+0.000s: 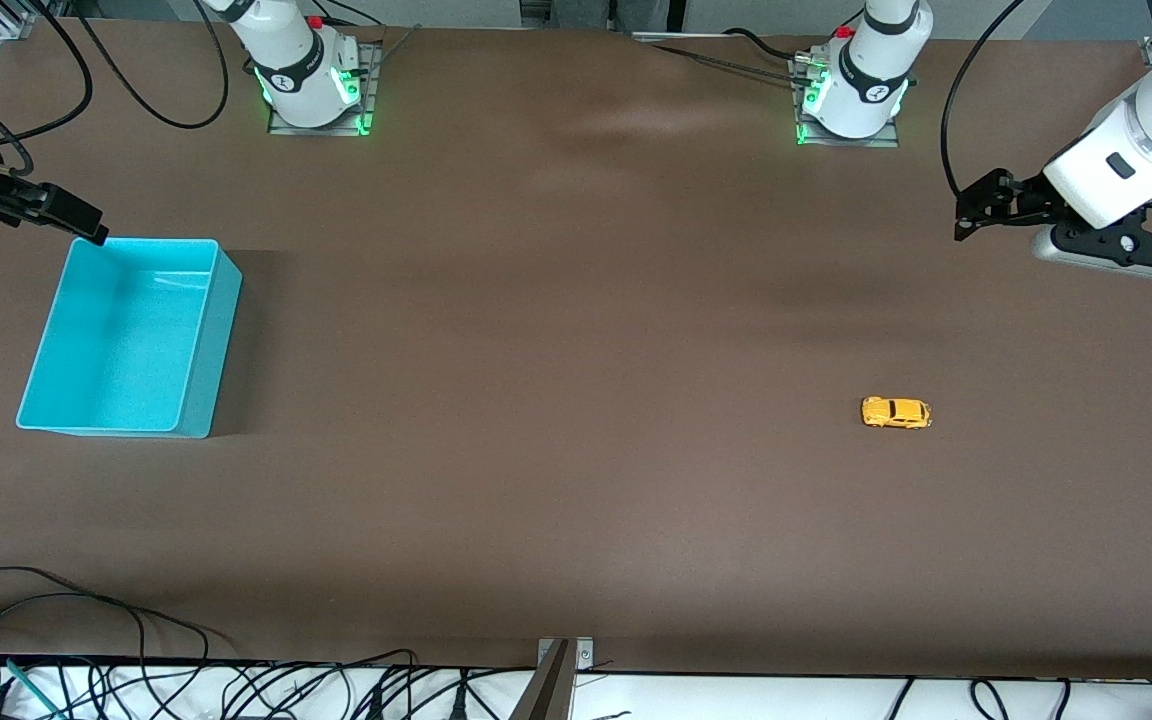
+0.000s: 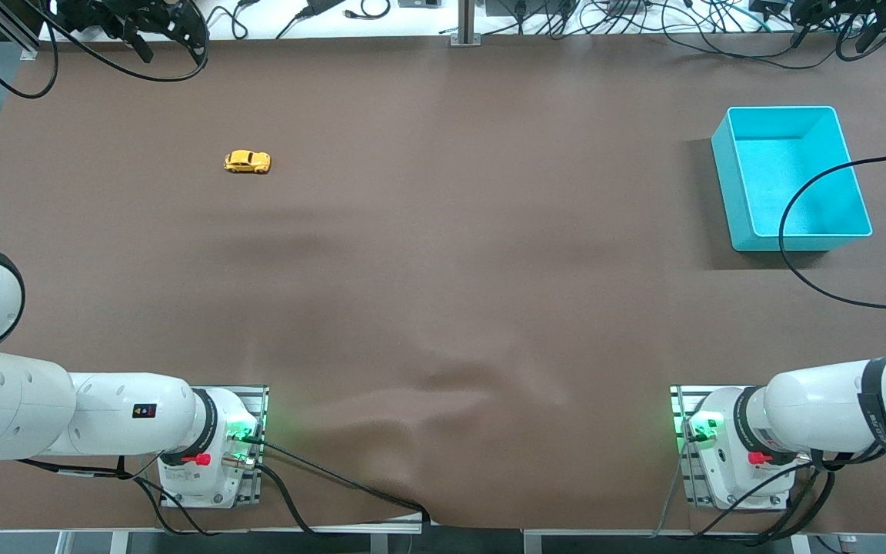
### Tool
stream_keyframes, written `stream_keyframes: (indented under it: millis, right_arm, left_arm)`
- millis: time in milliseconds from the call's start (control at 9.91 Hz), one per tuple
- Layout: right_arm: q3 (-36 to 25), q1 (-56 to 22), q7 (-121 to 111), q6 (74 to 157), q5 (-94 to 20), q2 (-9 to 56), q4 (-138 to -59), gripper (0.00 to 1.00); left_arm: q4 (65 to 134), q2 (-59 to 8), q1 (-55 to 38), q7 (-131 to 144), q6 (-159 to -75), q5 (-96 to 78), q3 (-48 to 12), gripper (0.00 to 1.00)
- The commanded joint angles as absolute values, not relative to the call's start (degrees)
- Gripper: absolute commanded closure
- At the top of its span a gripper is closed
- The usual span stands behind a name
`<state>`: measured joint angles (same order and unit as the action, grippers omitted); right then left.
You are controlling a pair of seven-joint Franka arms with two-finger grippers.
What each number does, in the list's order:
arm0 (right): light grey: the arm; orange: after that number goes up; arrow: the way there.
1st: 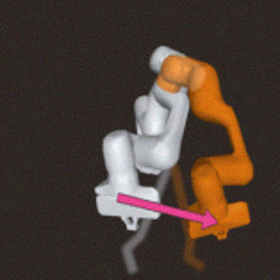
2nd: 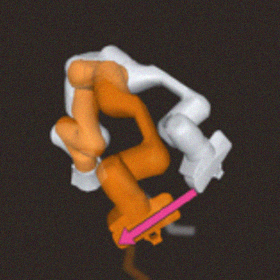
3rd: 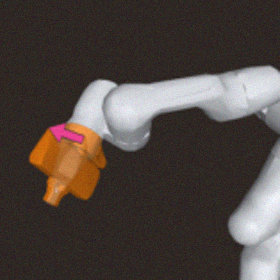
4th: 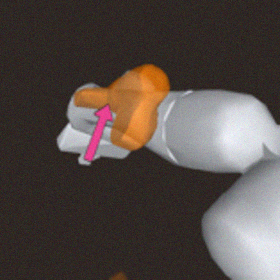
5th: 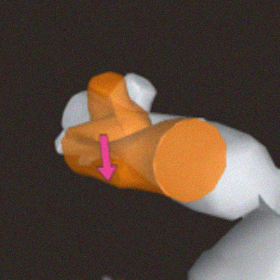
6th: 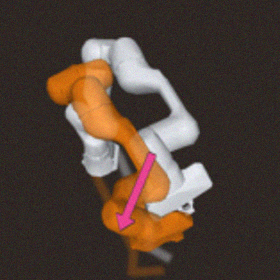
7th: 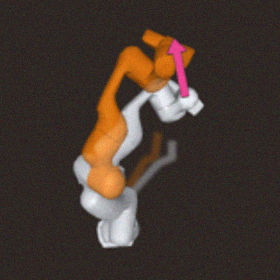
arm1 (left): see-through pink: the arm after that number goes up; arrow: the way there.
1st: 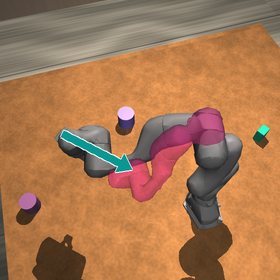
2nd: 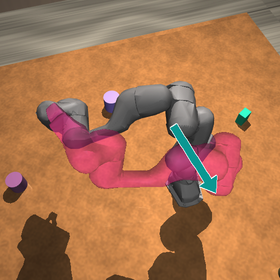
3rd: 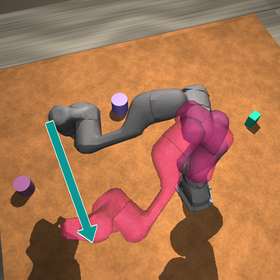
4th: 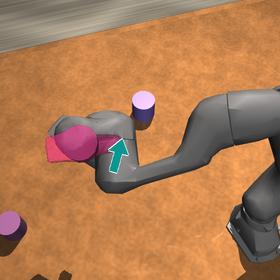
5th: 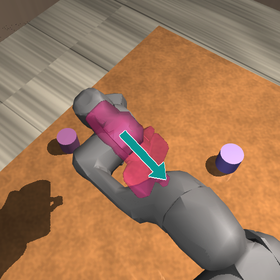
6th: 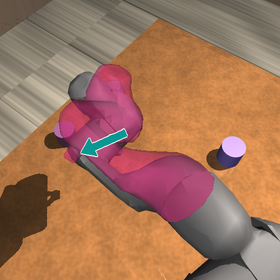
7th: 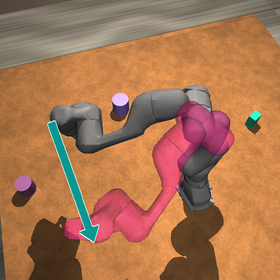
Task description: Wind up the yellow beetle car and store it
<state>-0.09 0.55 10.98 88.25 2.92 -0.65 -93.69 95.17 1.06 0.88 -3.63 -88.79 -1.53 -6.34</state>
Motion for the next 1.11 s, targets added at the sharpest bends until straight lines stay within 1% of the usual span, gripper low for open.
stream_keyframes:
  millis: [0,606,1009]
  right_arm:
    - [-0.1,0.6,10.3,88.0,2.2,-1.3,-93.4,0.00]
    - [0.0,0.6,10.4,87.4,2.2,-1.2,-92.8,0.00]
    - [-0.1,0.6,10.5,85.1,2.0,-1.1,-92.8,0.00]
  left_arm:
    - [94.0,0.7,1.3,-3.3,-87.7,-2.7,-6.6,0.00]
    - [94.0,0.7,1.3,-3.3,-87.7,-2.7,-6.6,0.00]
    - [94.0,0.7,1.3,-3.3,-87.6,-2.7,-6.6,0.00]
